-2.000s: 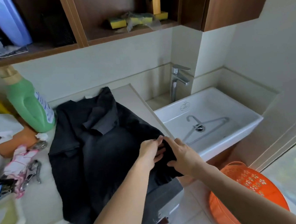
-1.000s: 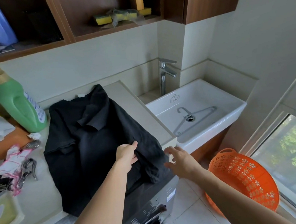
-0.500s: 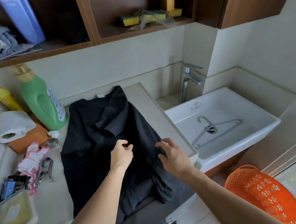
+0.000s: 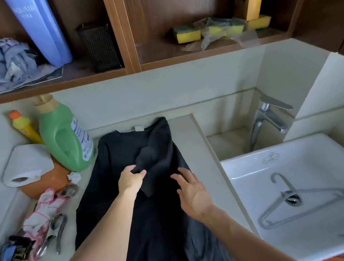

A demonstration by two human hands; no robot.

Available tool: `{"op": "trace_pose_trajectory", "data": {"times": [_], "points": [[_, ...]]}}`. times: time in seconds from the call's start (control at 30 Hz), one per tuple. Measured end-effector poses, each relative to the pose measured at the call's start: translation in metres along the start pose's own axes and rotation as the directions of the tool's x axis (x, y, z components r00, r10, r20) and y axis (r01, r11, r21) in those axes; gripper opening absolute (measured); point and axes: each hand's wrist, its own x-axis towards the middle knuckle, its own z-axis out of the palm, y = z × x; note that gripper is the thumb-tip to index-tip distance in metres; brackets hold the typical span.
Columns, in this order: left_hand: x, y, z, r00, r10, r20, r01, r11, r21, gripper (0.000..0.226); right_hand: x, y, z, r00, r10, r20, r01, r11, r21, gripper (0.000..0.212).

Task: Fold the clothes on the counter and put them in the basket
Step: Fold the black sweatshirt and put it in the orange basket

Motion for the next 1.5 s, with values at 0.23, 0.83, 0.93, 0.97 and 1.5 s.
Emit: {"op": "trace_pose_trajectory", "data": {"times": [0.23,0.83,0.93,0.97,1.5], "points": [[0.042,0.021,-0.04,0.931,0.211,-0.296,-0.172,0.973,0.152,0.033,0.047,0.009,0.03,0.978,-0.102,0.179,0.122,0.987,-0.106,0.059],[0.033,-0.019,0.021,0.794,0.335,0.507,-0.596,0.592,0.542,0.073,0.062,0.05,0.004,0.943,0.236,0.234,-0.117,0.894,-0.432,0.07],[0.033,-0.018,-0.003,0.817,0.411,0.405,-0.564,0.718,0.408,0.07,0.092,0.024,-0.007,0.943,0.275,0.187,-0.186,0.903,-0.387,0.05],[0.032,-0.023,-0.012,0.836,0.437,0.331,-0.547,0.709,0.446,0.072,0.103,0.013,-0.009,0.955,0.246,0.165,-0.174,0.916,-0.361,0.046],[0.037,-0.033,-0.141,0.916,0.265,-0.302,-0.22,0.96,0.174,0.029,0.126,-0.07,0.074,0.877,0.054,0.478,0.153,0.911,-0.383,0.063]]}}
